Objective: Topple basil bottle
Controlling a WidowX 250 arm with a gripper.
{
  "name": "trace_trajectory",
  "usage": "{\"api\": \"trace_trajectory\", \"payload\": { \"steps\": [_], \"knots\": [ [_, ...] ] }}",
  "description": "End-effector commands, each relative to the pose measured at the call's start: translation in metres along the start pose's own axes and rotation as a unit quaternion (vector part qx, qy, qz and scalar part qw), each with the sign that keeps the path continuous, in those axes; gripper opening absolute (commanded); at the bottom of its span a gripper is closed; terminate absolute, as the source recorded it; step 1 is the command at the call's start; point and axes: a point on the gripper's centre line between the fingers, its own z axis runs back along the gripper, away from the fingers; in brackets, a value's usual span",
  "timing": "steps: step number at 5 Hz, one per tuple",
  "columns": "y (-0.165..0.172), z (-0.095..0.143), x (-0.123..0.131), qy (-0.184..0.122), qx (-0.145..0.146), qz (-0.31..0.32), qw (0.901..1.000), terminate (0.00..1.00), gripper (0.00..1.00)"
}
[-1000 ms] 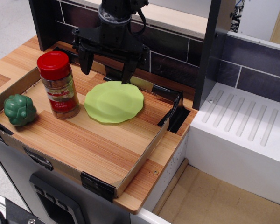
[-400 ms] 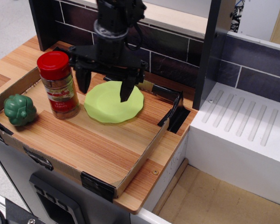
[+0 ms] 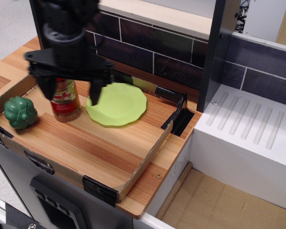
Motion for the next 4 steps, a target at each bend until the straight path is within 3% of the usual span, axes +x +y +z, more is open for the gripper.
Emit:
{"api": "trace_trajectory", "payload": {
  "steps": [1, 4],
  "knots": [
    [0.030, 0.001, 0.025, -0.019, 0.001, 0.027, 0.9994, 0.00, 1.00],
    [0.031, -0.003, 0.050, -0.018, -0.001, 0.058, 0.9981, 0.00, 1.00]
  ]
}}
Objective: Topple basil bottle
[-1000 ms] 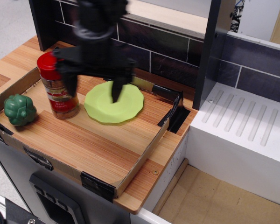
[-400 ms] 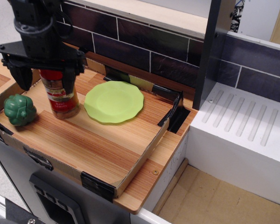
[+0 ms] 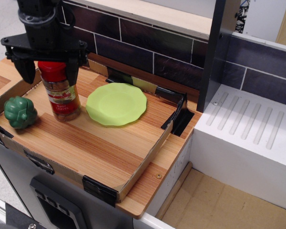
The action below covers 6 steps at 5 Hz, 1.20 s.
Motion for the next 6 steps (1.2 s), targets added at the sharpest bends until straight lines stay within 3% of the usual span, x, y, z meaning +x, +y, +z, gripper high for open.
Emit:
{"api": "trace_trajectory", "payload": {
  "steps": [1, 2, 3, 4, 5, 6],
  "knots": [
    [-0.001, 0.010, 0.020, -0.020, 0.001, 0.018, 0.9996, 0.00, 1.00],
    [-0.002, 0.006, 0.025, -0.020, 0.010, 0.027, 0.9994, 0.00, 1.00],
    [-0.002, 0.003, 0.024, -0.021, 0.014, 0.035, 0.9991, 0.00, 0.00],
    [-0.002, 0.001, 0.024, -0.026, 0.018, 0.034, 0.9989, 0.00, 0.00],
    [0.000, 0.009, 0.019, -0.104, -0.001, 0.073, 0.9919, 0.00, 0.00],
    [0.001, 0.012, 0.015, -0.168, 0.014, 0.123, 0.9781, 0.00, 0.00]
  ]
}}
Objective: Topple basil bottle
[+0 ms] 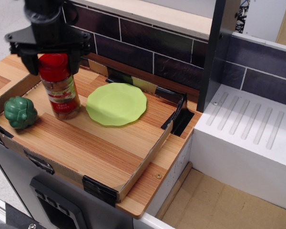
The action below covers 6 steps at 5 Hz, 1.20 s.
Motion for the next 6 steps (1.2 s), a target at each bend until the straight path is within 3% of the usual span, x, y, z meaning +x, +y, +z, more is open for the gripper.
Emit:
{"api": "trace_trajectory", "payload": {
  "steps": [1, 3, 4, 5, 6],
  "knots": [
    [-0.006, 0.008, -0.004, -0.130, 0.025, 0.077, 0.9882, 0.00, 0.00],
    [-0.017, -0.009, -0.045, -0.071, 0.066, 0.063, 0.9933, 0.00, 0.00],
    [-0.013, -0.009, -0.065, -0.036, 0.039, 0.036, 0.9979, 0.00, 0.00],
    [-0.012, -0.012, -0.081, 0.006, 0.034, 0.011, 0.9993, 0.00, 0.00],
    [-0.012, -0.013, -0.094, 0.009, 0.020, 0.011, 0.9997, 0.00, 0.00]
  ]
}}
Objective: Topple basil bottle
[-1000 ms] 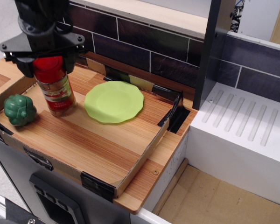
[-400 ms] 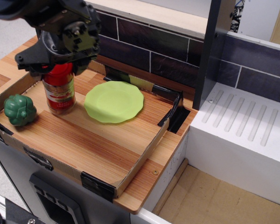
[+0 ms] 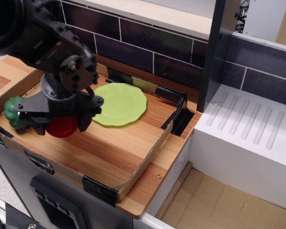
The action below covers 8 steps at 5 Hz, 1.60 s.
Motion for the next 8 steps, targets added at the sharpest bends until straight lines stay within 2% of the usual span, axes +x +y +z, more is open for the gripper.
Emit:
{"api": "trace_trajectory", "payload": {
  "steps": [1, 2, 3, 5, 6, 7, 8],
  "knots": [
    [-0.004, 0.000, -0.012, 0.020, -0.026, -0.001, 0.9994, 0.00, 0.00],
    [-0.011, -0.010, -0.014, 0.077, -0.015, 0.004, 0.9969, 0.00, 0.00],
    [-0.011, -0.008, -0.008, 0.095, -0.025, 0.021, 0.9950, 0.00, 1.00],
    [0.000, 0.019, 0.010, 0.108, -0.027, 0.049, 0.9926, 0.00, 1.00],
    [0.001, 0.040, 0.026, 0.098, -0.042, 0.073, 0.9915, 0.00, 1.00],
    [-0.006, 0.053, 0.038, 0.077, -0.032, 0.036, 0.9959, 0.00, 1.00],
    [-0.006, 0.053, 0.038, 0.077, -0.032, 0.036, 0.9959, 0.00, 1.00]
  ]
}}
